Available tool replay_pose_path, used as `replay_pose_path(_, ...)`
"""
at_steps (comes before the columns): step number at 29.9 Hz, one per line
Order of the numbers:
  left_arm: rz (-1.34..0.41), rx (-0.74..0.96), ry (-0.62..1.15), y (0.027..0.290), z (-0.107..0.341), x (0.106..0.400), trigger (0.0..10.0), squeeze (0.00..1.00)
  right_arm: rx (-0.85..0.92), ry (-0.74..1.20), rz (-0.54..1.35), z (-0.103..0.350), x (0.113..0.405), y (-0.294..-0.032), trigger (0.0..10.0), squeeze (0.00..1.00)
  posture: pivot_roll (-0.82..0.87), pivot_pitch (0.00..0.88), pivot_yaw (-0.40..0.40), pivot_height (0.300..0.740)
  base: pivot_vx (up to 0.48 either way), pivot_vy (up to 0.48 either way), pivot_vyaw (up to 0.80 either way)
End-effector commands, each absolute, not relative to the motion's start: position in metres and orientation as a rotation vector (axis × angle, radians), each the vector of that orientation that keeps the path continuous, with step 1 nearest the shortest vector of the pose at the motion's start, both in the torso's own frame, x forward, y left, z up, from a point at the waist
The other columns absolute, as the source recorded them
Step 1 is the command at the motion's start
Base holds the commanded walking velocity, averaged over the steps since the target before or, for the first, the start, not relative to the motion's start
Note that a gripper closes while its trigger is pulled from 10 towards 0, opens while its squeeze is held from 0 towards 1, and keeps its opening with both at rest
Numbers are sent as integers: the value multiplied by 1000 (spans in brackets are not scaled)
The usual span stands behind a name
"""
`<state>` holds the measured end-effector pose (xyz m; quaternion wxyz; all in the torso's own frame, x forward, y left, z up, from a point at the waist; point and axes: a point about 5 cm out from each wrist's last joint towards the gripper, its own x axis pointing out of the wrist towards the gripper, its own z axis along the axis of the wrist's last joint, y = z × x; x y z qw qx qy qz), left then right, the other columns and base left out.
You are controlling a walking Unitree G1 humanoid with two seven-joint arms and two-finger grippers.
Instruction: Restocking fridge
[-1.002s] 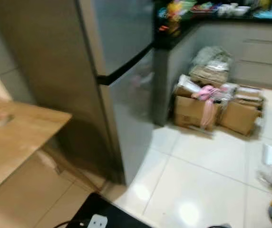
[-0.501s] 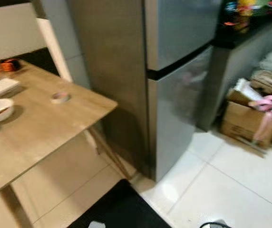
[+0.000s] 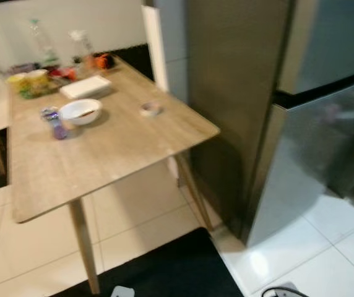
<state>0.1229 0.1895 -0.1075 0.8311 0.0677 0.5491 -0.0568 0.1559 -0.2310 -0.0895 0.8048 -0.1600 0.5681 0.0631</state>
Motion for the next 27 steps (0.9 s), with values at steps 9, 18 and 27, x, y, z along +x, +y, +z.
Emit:
replay_pose_path(9, -152, 138, 1196, 184, -110, 115, 10000, 0, -381, 1242, 196, -92, 151, -229, 10000, 0, -87, 0, -2, 740, 0, 0, 0)
replay_pose_path(18, -161, 145, 1195, 183, -111, 115, 10000, 0, -409, 1240, 171, -91, 150, -233, 10000, 0, -86, 0, -3, 740, 0, 0, 0)
replay_pose_path(27, -170, 131, 1195, 181, -111, 116, 10000, 0, -421, 1246, 170, -91, 149, -235, 10000, 0, -87, 0, -8, 740, 0, -310, 0)
